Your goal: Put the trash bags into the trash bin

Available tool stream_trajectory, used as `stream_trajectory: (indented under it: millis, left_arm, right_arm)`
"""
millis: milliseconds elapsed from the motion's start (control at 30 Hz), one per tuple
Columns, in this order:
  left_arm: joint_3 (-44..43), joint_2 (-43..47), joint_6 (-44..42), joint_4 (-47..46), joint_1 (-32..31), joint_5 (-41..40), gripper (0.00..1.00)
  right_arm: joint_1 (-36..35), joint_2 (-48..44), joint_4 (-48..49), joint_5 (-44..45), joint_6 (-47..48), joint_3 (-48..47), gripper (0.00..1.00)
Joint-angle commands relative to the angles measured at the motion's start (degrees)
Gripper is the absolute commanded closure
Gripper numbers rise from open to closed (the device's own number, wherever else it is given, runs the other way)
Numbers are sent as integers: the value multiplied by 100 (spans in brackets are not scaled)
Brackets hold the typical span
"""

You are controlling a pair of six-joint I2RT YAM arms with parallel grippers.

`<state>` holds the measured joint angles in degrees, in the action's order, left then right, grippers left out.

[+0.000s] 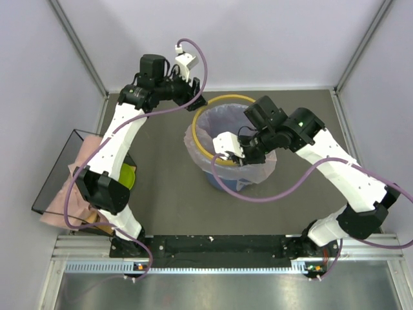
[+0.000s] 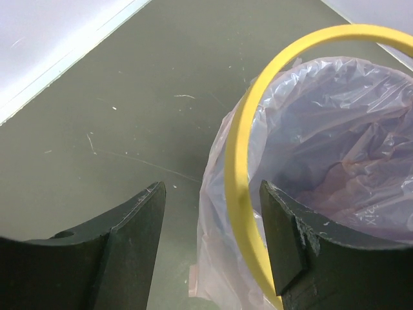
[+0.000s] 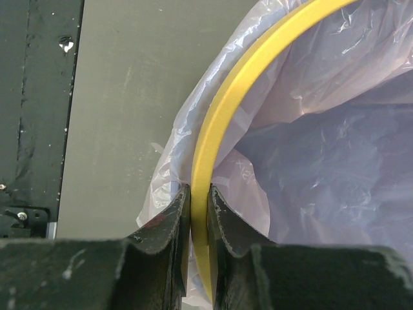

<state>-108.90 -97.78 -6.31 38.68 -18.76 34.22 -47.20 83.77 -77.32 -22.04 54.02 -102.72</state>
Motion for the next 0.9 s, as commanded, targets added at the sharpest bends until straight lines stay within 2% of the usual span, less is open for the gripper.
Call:
stream_trajectory:
  millis: [0, 67, 200, 333, 667, 867]
  left_arm:
    - [-184, 39, -116, 17, -13, -99, 34]
    - [-167, 74, -117, -18, -13, -135, 34]
    - [-79, 153, 24, -211, -5, -161, 32]
    - [-79, 198, 129, -378, 4, -249, 30]
    - [-44, 338, 297, -519, 127, -416, 24]
    - [71, 435, 270, -431, 163, -381, 23]
  right_arm:
    - [-79, -62, -969, -133, 74, -334, 95]
    - [-96, -36, -1074, -239, 47, -582, 100]
    - [-96, 17, -1442, -353, -58, -1083, 100]
    - [-96, -79, -1532, -388, -128, -1163, 100]
    - [-96, -194, -1453, -503, -111, -145, 100]
    - [-96, -221, -1417, -512, -119, 50, 100]
